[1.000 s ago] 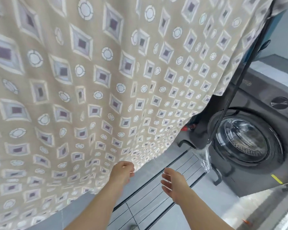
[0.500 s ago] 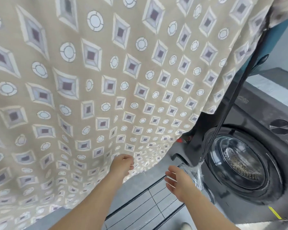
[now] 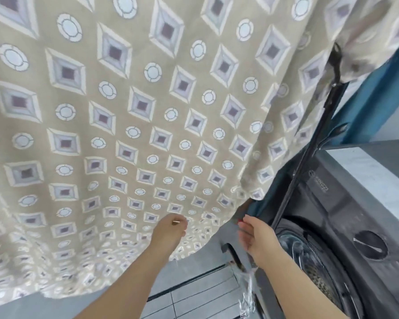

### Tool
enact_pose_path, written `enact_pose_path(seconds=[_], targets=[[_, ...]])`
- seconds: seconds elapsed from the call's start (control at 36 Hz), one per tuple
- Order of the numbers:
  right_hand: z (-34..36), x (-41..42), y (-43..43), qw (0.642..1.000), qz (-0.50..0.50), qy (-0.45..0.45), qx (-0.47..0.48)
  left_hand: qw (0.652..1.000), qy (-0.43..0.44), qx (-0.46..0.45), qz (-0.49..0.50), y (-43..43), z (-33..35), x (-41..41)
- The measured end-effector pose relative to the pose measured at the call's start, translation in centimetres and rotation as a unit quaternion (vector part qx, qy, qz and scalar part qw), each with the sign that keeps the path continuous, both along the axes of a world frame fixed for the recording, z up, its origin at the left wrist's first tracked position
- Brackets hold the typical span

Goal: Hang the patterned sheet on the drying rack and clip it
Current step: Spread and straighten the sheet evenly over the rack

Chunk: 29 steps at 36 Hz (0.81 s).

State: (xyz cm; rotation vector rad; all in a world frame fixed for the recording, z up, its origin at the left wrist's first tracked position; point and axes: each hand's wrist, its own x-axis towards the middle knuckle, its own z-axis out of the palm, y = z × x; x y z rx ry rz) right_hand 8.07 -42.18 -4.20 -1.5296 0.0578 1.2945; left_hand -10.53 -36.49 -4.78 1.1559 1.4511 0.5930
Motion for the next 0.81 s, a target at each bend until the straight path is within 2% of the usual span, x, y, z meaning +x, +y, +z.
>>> enact_pose_path(seconds=[0.11,0.28,0.42,0.53,0.64,0.72,0.81], targets=[[1.4,3.4,-0.2,1.0,0.006,-0.011,0.028,0.999,0.006,0.044,-0.026,0.2,1.7,4.2],[3.1,6.5,0.2,0.998,-0.012,-0.033,0.05,0.984,0.057,0.166,-0.04,2.0,4.2,9.0],[4.0,9.3,1.4,0.991,-0.026,-0.1,0.08,0.945,0.112,0.306,-0.009,2.4,6.1,11.8],[5.0,10.1,2.6,0.977,0.007,-0.173,0.123,0.914,0.147,0.379,0.005,2.3,6.4,13.0],[6.6,10.8,3.5,0.961,0.063,-0.209,0.171,0.877,0.183,0.444,0.022,2.2,6.2,14.9],[8.0,12.0,4.2,0.949,0.09,-0.226,0.202,0.858,0.195,0.471,0.067,2.4,6.4,16.7],[9.5,13.2,4.5,0.938,0.122,-0.231,0.227,0.853,0.195,0.468,0.123,2.8,7.0,18.2]])
